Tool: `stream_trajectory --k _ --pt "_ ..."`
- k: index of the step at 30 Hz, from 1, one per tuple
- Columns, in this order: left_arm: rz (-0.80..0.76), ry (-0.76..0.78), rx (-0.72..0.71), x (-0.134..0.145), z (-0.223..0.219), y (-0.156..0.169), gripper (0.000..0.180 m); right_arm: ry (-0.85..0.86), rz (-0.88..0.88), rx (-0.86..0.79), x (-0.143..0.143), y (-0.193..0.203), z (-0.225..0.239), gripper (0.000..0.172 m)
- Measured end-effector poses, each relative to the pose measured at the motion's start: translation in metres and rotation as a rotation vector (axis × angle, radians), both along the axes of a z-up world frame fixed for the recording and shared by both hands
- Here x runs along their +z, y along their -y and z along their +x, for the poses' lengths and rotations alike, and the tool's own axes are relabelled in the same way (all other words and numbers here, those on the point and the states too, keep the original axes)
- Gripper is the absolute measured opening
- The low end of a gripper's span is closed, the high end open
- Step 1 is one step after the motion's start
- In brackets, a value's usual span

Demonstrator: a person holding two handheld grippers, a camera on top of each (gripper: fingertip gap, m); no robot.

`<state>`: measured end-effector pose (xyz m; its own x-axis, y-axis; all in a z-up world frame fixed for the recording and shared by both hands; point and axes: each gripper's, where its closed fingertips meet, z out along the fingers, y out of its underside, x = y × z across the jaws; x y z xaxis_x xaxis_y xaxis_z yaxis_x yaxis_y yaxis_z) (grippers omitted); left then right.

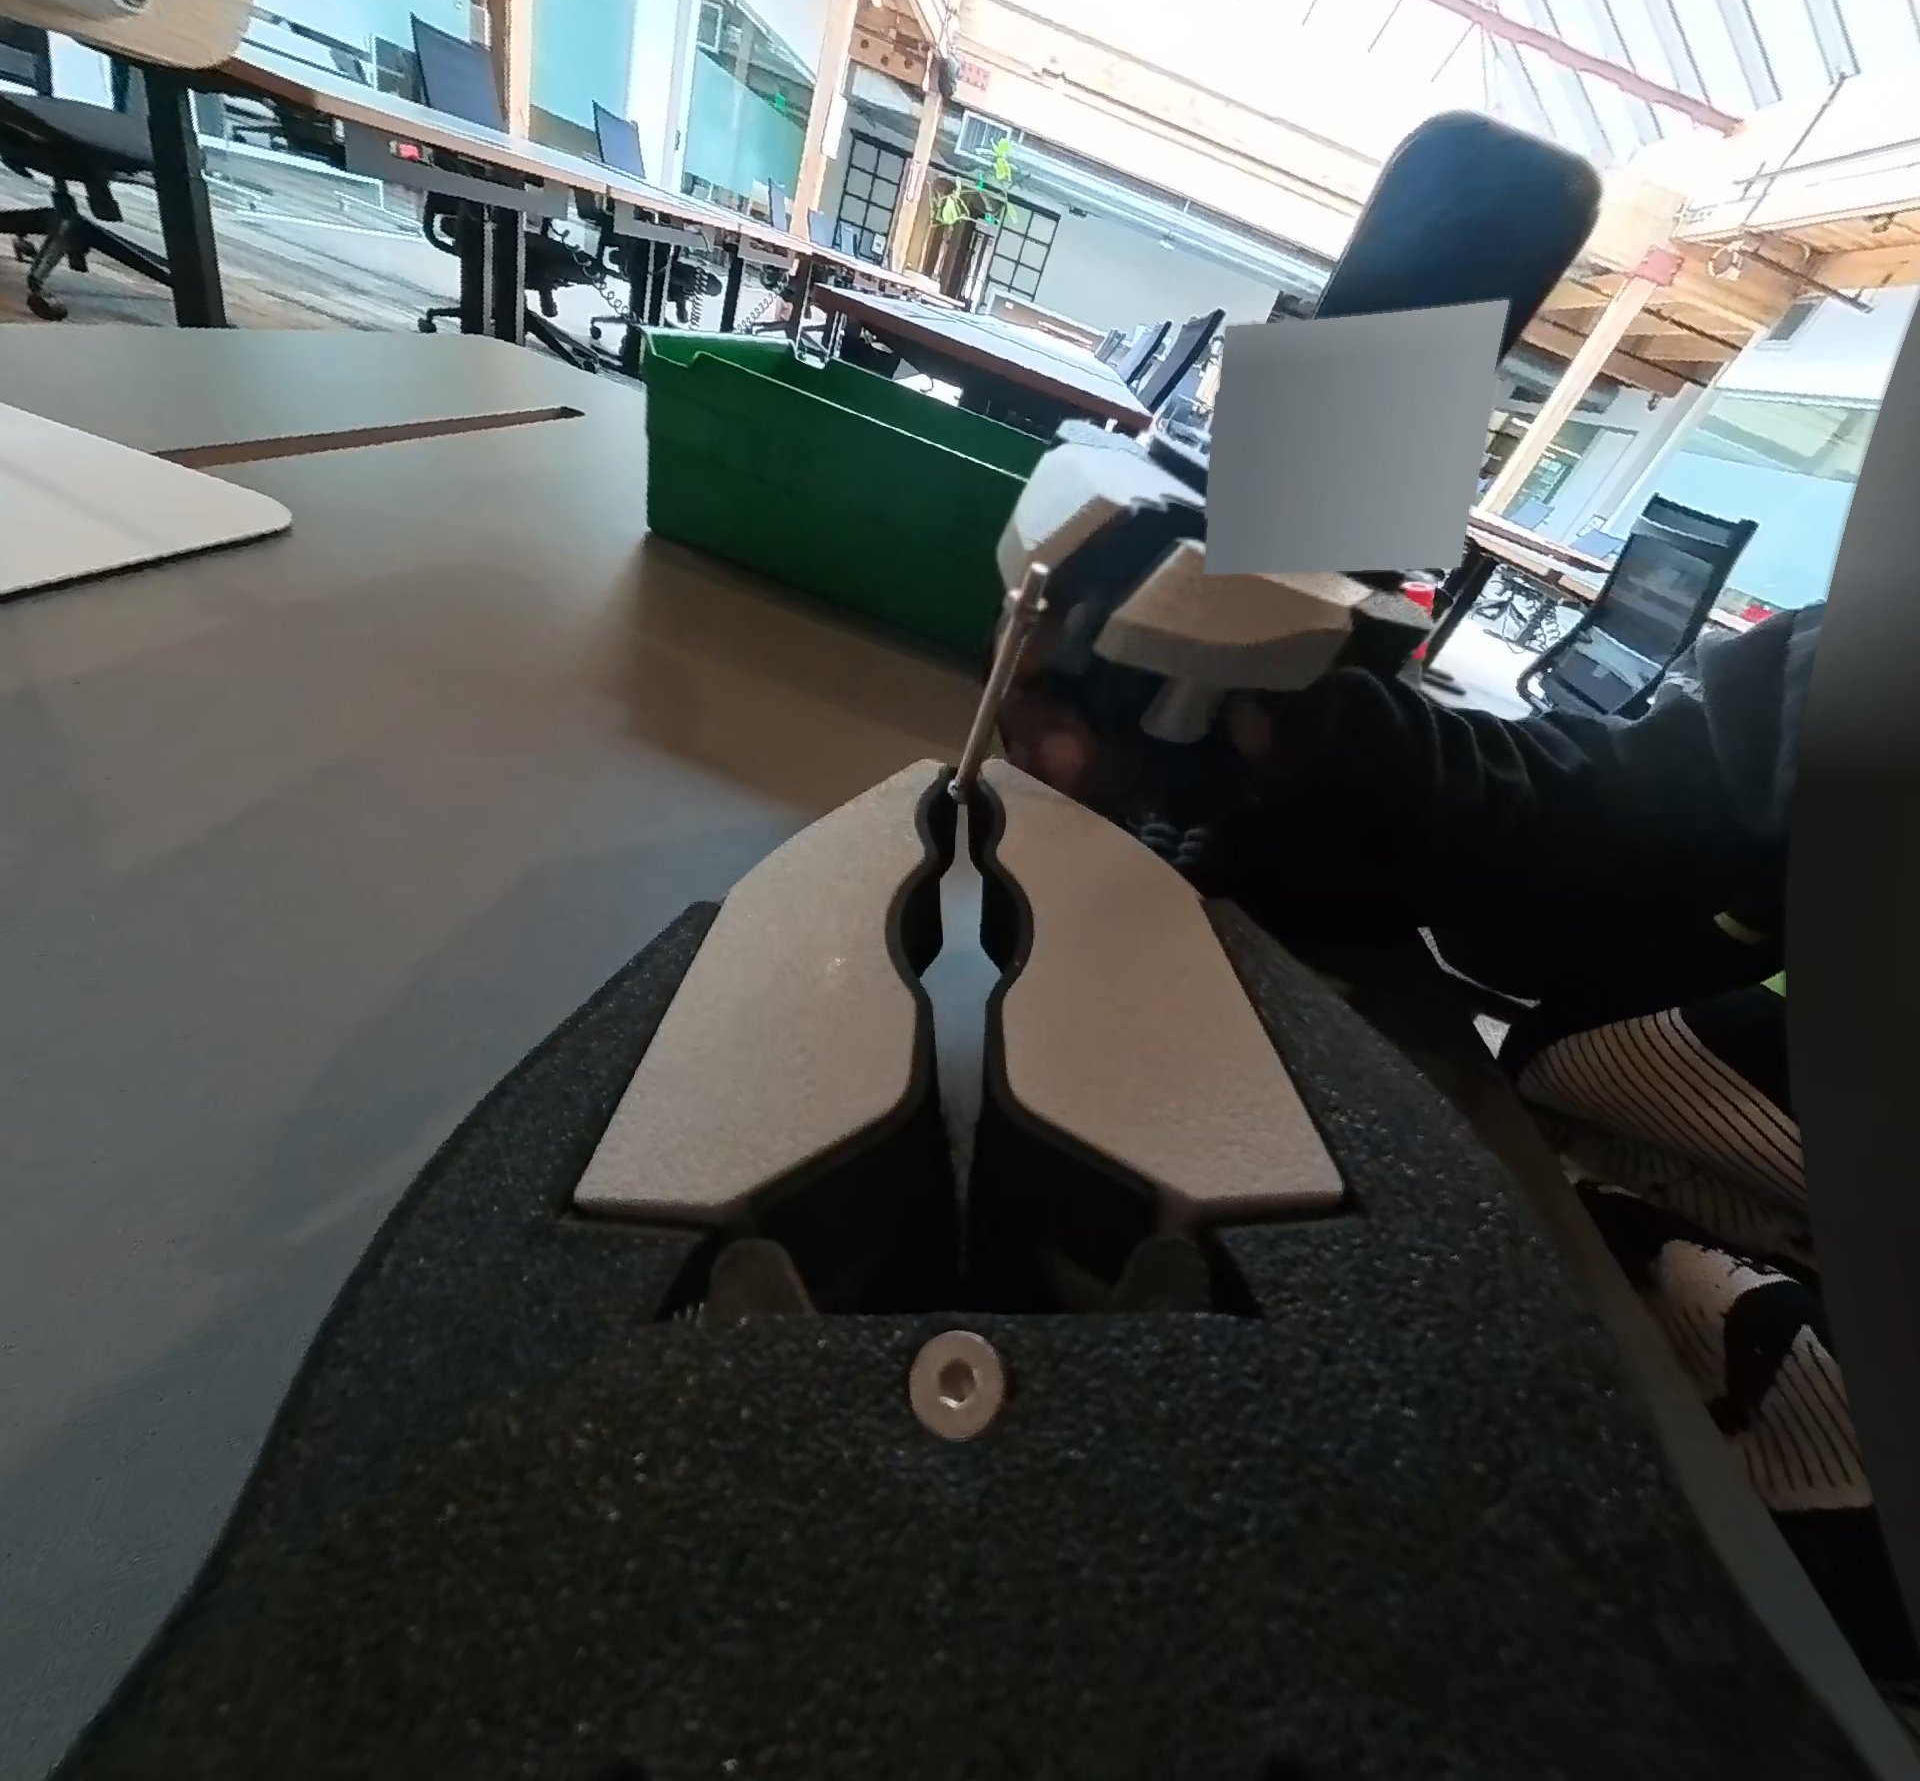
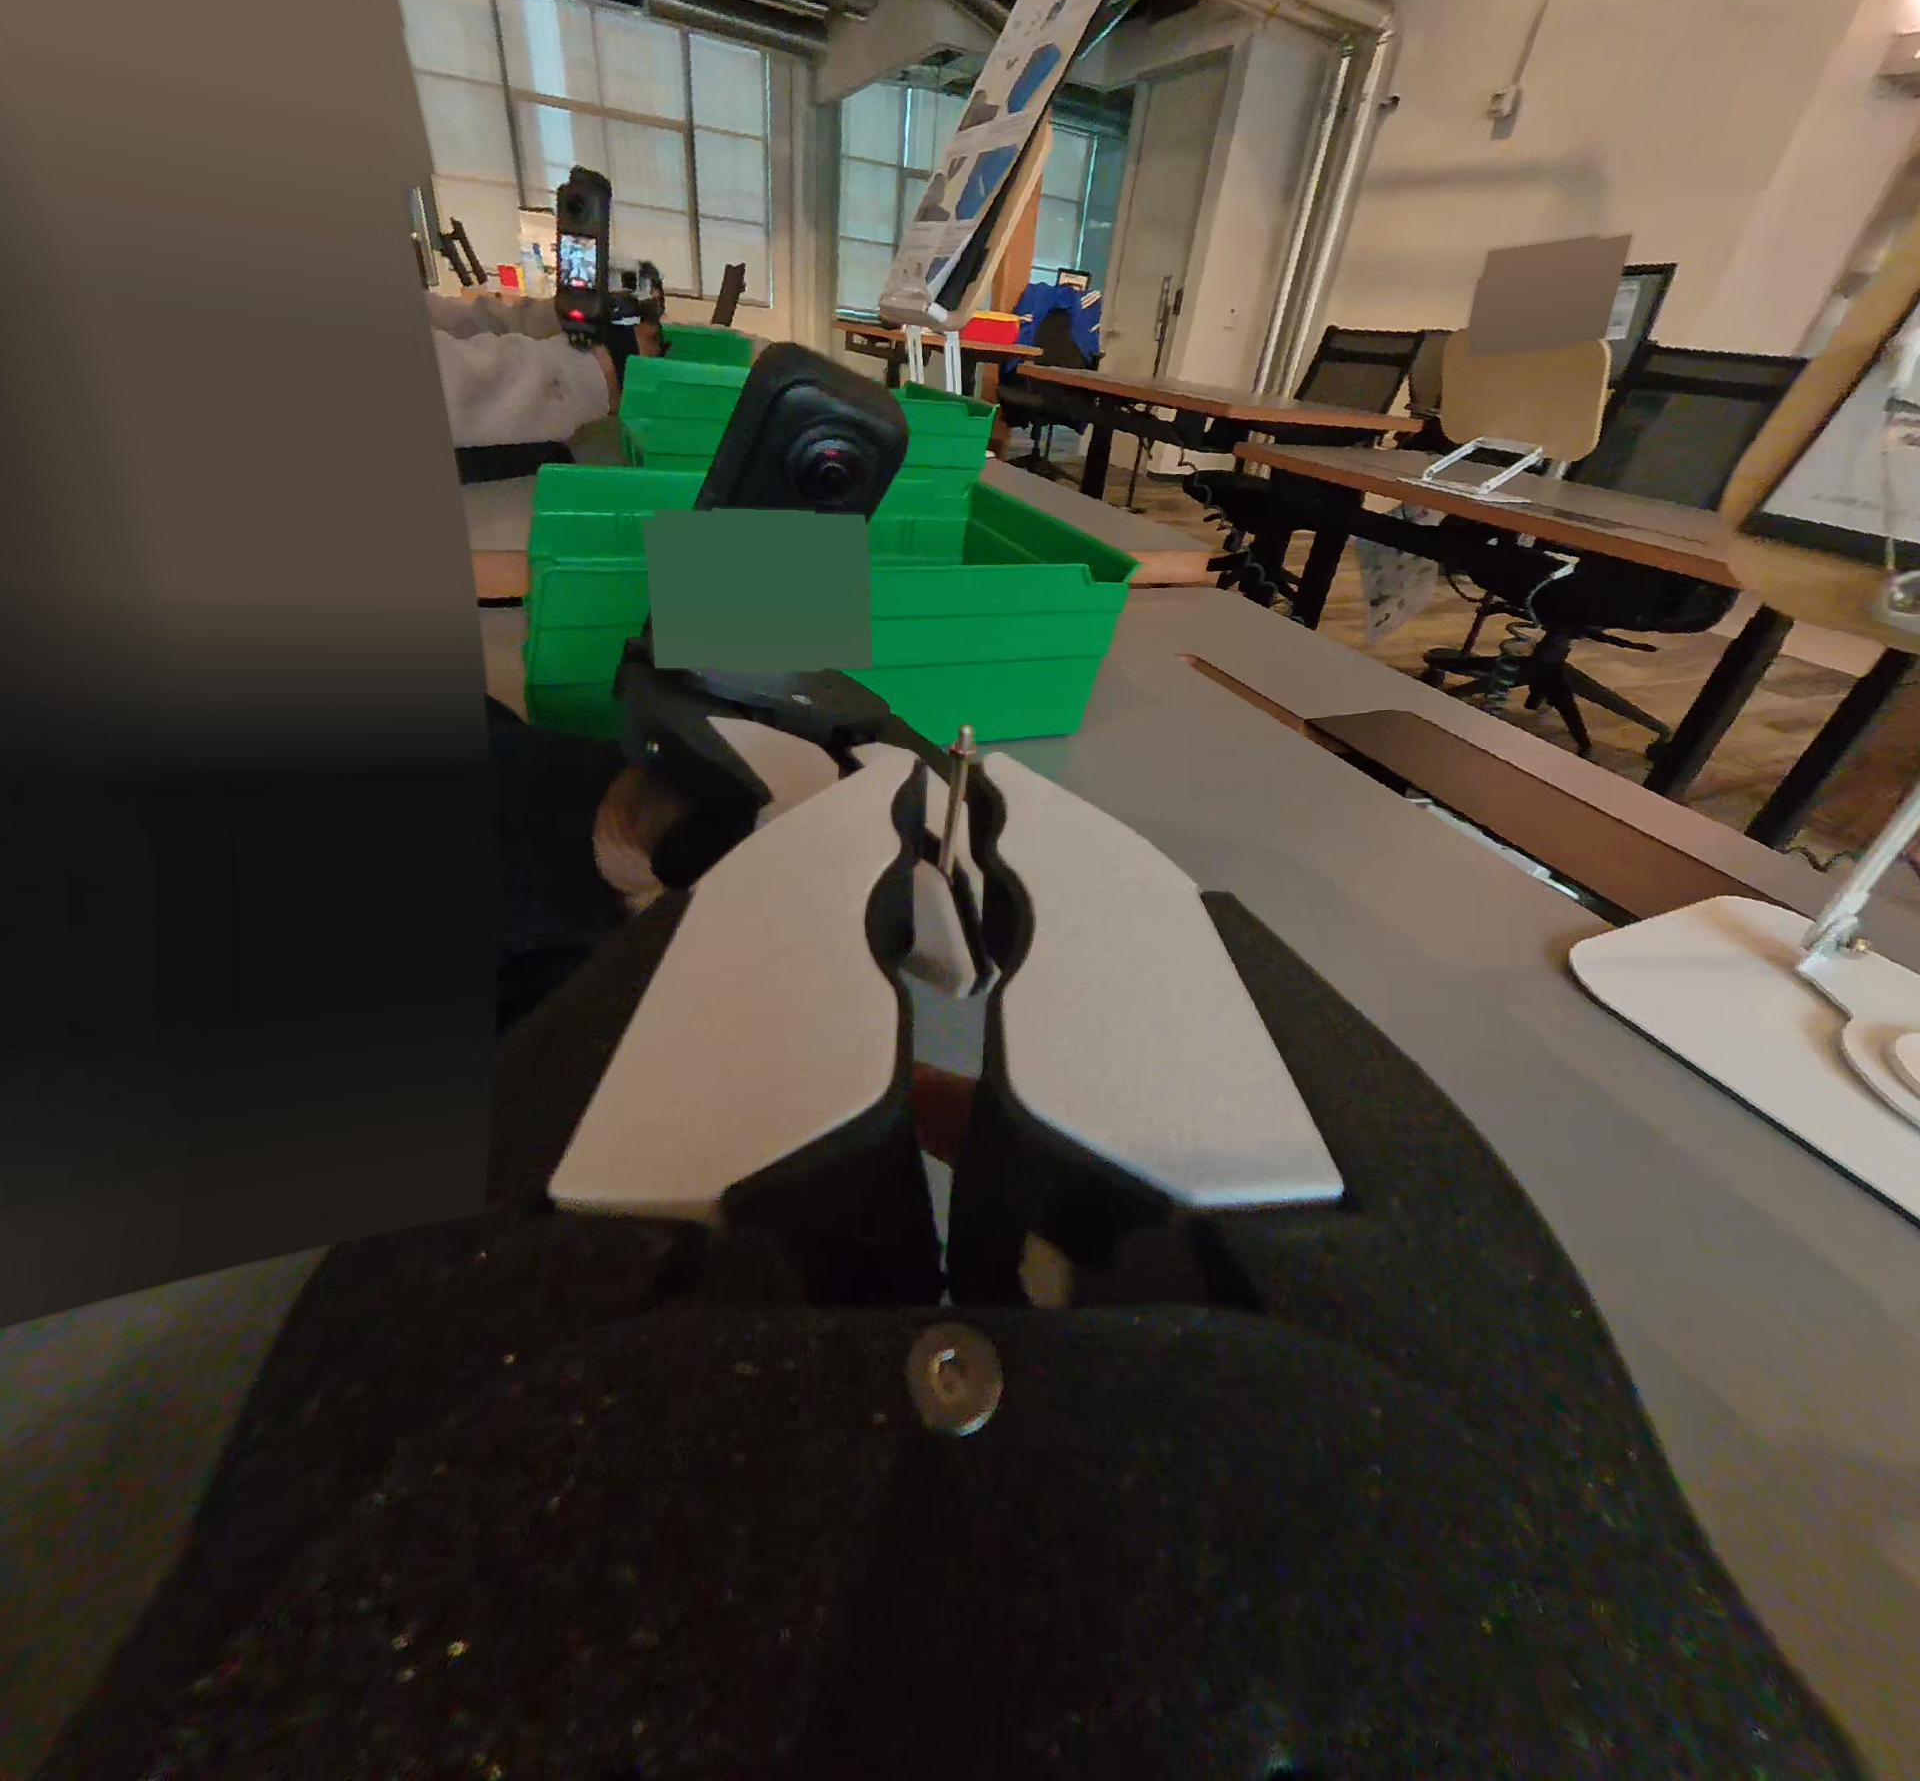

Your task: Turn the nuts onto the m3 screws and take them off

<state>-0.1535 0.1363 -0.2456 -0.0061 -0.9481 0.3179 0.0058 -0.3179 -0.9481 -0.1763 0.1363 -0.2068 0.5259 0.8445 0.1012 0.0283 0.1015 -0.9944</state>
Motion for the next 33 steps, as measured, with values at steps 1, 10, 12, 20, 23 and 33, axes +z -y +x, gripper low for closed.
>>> stream_trajectory --k 1,10,12,20,23,33 --pt "0.000 0.000 0.000 0.000 0.000 0.000 0.001 -0.010 -0.003 -0.005 0.001 0.000 0.002 0.005" --pt "0.006 -0.014 -0.025 -0.002 0.002 0.004 0.001 0.003 -0.006 0.006 -0.003 -0.002 -0.004 0.022" --pt "0.009 -0.019 -0.034 -0.003 0.003 0.006 0.001 0.011 -0.010 0.022 -0.004 -0.001 -0.008 0.024" --pt "0.008 -0.025 -0.041 -0.004 0.004 0.007 0.001 0.036 -0.001 0.051 -0.006 0.001 -0.015 0.023" --pt "0.008 -0.020 -0.024 -0.003 0.003 0.004 0.001 0.029 -0.002 0.041 -0.005 0.001 -0.012 0.018" --pt "0.003 -0.010 -0.015 -0.001 0.002 0.002 0.001 -0.021 -0.009 -0.009 0.001 -0.004 0.002 0.011"
